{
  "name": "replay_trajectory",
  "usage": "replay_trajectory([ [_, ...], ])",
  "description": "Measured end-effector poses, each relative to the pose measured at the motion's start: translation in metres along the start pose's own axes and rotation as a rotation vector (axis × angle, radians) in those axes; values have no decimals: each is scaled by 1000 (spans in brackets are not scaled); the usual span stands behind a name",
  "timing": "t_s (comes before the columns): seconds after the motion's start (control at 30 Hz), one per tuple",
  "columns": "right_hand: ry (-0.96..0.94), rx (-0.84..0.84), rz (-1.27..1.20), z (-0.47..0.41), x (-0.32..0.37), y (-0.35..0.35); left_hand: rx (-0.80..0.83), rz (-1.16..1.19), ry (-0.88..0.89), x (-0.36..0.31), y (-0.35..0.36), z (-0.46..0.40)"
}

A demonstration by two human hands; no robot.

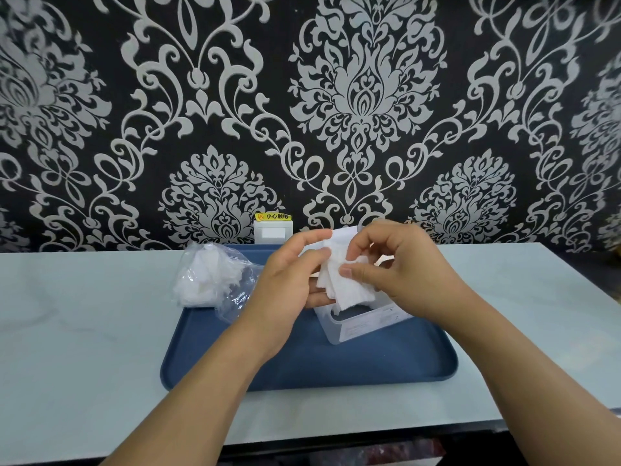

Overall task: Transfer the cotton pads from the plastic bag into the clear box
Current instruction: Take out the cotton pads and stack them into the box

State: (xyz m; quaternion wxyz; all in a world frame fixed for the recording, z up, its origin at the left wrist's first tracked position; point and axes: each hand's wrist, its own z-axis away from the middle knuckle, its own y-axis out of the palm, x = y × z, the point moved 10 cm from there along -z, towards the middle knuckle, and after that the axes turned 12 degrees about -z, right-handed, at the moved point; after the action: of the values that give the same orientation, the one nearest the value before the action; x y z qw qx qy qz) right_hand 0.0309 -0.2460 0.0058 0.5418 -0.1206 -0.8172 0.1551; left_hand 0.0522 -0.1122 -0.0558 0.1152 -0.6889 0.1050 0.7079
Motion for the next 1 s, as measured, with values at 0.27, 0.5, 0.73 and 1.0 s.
replay_trajectory([
  [0.27,28,129,-230,5,3,12,-67,78,-113,13,-10,-2],
  [0.5,75,99,-447,4,9,0,-29,-188,123,-11,-8,0],
  [0.73,78,20,-275,-1,-4,1,27,-237,141,-14,-3,3],
  [1.0,16,0,-168,0,0,-1,71,-286,162,-15,-2,5],
])
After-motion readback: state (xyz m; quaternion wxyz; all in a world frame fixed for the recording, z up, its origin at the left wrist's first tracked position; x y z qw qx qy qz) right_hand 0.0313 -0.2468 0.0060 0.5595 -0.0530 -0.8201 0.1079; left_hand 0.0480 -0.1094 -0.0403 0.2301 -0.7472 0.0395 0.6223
